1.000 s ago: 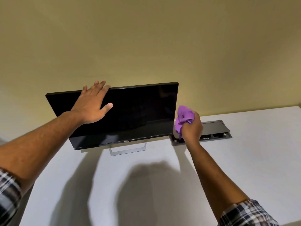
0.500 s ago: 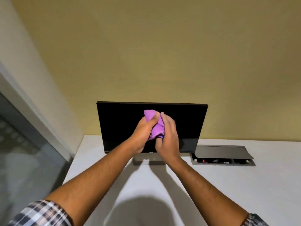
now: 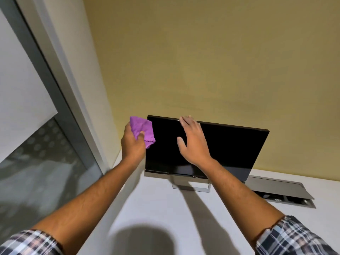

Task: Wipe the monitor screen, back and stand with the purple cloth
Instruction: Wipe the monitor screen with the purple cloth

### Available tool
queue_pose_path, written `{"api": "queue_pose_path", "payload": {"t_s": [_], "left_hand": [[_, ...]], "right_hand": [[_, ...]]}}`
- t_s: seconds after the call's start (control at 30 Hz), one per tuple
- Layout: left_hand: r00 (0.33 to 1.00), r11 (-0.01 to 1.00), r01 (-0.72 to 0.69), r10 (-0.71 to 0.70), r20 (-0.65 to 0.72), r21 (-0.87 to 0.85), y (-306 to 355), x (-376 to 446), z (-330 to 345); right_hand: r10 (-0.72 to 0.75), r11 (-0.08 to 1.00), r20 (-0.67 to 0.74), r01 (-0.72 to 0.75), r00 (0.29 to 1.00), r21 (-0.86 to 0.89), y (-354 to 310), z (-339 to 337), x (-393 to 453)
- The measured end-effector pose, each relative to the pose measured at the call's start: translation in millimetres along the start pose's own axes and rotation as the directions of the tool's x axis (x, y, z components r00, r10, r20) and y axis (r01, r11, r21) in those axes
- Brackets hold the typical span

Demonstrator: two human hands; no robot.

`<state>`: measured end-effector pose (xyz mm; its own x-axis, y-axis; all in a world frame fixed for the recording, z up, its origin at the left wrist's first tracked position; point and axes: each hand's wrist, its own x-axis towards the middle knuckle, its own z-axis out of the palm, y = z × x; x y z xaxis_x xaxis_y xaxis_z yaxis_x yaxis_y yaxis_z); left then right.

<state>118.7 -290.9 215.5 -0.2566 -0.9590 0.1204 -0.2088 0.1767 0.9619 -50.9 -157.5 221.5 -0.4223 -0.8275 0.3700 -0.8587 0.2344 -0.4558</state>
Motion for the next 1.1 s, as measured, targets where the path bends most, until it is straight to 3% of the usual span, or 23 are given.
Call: {"api": "queue_pose_path", "payload": {"t_s": [0.13, 0.23, 0.37, 0.53, 0.67, 0.9, 1.1], "left_hand": [[0.993, 0.998, -0.054, 0.056, -0.103, 0.026, -17, 20, -15], [0.994, 0.997, -0.066, 0.069, -0.088, 0.039, -25, 35, -11], [0.994, 0.992, -0.112, 0.111, 0.009, 0.056, -27, 52, 5], [0.958, 0.973, -0.228, 0.217, 0.187, 0.044, -22, 65, 25], [0.935, 0.947, -0.301, 0.269, 0.233, 0.114, -38, 57, 32], [0.940, 0.970, -0.220, 0.182, 0.289, 0.105, -90, 35, 41], [0.937, 0.954, -0.160, 0.066, 0.343, 0.253, -157, 0, 38]], "right_hand": [[0.005, 0.996, 0.141, 0.007, 0.990, -0.085, -20, 6, 39], [0.067, 0.984, 0.259, -0.020, 0.963, -0.179, -28, 13, 54], [0.110, 0.966, 0.303, -0.031, 0.946, -0.255, -29, 20, 59], [0.132, 0.961, 0.314, -0.043, 0.940, -0.274, -31, 22, 64], [0.147, 0.963, 0.284, -0.072, 0.948, -0.258, -36, 28, 63], [0.127, 0.958, 0.232, -0.059, 0.964, -0.281, -35, 32, 58], [0.110, 0.954, 0.224, -0.040, 0.968, -0.298, -35, 39, 55]]}}
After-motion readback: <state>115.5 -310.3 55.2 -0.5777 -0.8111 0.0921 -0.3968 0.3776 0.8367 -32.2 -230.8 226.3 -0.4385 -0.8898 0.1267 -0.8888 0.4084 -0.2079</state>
